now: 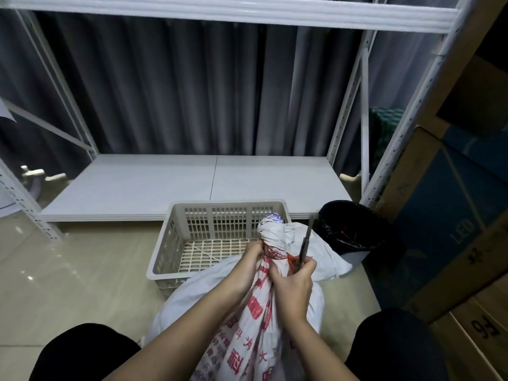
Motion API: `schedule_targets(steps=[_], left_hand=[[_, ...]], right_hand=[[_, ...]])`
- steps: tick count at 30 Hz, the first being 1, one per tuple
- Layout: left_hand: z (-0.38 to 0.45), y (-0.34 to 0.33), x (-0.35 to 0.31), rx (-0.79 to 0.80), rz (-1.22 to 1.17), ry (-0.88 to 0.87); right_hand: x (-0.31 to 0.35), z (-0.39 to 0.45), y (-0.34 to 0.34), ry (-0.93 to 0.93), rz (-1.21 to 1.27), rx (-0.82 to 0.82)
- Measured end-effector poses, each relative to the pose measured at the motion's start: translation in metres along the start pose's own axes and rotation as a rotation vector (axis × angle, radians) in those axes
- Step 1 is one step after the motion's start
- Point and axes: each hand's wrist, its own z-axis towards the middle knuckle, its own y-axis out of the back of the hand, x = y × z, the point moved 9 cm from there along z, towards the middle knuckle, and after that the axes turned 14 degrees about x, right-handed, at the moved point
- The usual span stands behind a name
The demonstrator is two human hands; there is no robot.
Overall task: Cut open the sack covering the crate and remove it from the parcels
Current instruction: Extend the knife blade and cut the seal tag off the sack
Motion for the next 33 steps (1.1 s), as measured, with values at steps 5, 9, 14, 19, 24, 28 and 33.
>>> schedule_targets(steps=[5, 9, 14, 19, 24, 28, 33], left_hand=[[-0.014, 0.052, 0.026, -0.136, 0.480, 0.080], [-0.008, 0.062, 0.021, -0.221, 0.744, 0.076], [-0.005, 0.066, 0.020, -0.333, 0.306, -0.148], [-0.002, 0.084, 0.021, -0.367, 0.203, -0.118], [0.009, 0.093, 0.044, -0.346, 0.101, 0.037], [0.019, 0.091, 0.065, -0.345, -0.144, 0.160], [0.030, 0.097, 0.067, -0.208, -0.056, 0.268]], right_hand=[[0.008, -0.001, 0.015, 0.055, 0.076, 0.082], [0.016, -0.005, 0.002, 0.128, 0.102, 0.276], [0.025, 0.002, -0.009, 0.129, 0.237, 0.414], [0.015, 0.003, -0.026, 0.095, 0.225, 0.513], [0.009, 0.007, -0.034, 0.116, 0.084, 0.431], [0.006, 0.013, -0.035, 0.136, -0.012, 0.330], [0.010, 0.012, -0.038, 0.163, -0.013, 0.277]])
